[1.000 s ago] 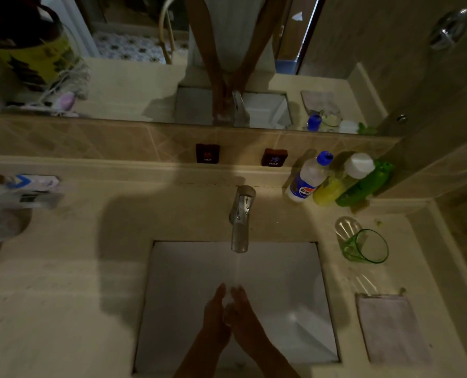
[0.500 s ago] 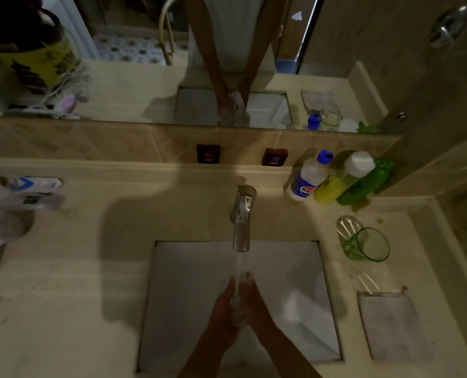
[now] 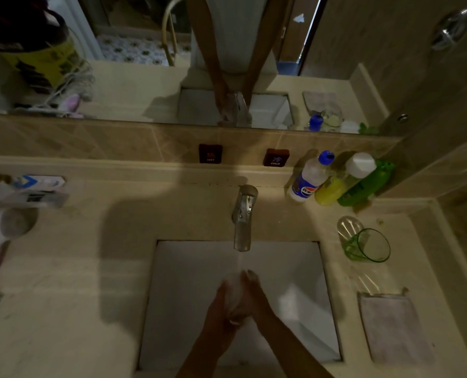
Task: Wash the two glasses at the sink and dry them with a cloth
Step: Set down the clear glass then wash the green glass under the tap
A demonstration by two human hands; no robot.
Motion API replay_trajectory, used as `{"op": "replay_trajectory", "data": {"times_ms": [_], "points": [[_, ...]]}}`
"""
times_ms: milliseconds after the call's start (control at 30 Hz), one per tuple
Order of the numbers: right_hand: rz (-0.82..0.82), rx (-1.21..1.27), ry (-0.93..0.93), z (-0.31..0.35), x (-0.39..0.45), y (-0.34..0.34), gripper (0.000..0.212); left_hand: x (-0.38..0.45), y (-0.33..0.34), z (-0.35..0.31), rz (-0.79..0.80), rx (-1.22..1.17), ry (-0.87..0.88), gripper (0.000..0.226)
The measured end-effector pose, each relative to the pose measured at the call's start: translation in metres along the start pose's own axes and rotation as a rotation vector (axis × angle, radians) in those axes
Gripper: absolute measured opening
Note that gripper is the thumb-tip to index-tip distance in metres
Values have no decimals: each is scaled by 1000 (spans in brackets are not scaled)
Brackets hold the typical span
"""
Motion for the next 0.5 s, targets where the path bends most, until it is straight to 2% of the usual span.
{"op": "replay_trajectory", "data": {"times_ms": [133, 200, 267, 333, 400, 467, 500], "points": [[25, -128, -64, 5, -3, -2, 43, 0, 7, 0, 46, -32, -86, 69], [14, -135, -147, 6, -9, 2, 43, 5, 13, -1, 35, -33, -111, 65], [72, -206, -197, 2, -18, 12, 48, 9, 12, -4, -44, -11, -54, 62], [106, -375, -209, -11, -25, 20, 60, 12, 7, -6, -144, 4, -19, 66], [105, -560, -254, -23, -28, 24, 65, 11, -1, -8, -240, 72, 25, 59], [111, -506, -253, -28, -26, 24, 66, 10, -6, -12, -300, 144, 65, 49], [99, -411, -231, -27, -25, 24, 66, 8, -5, -12, -268, 129, 51, 51]]}}
Point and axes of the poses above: each hand's wrist, its own x-axis towards the middle knuckle, its own y-axis out of the palm, z = x × y, the point moved 4 cm from there along x, towards the middle knuckle, and after that the axes turned 4 degrees about z, right-handed, at the moved point
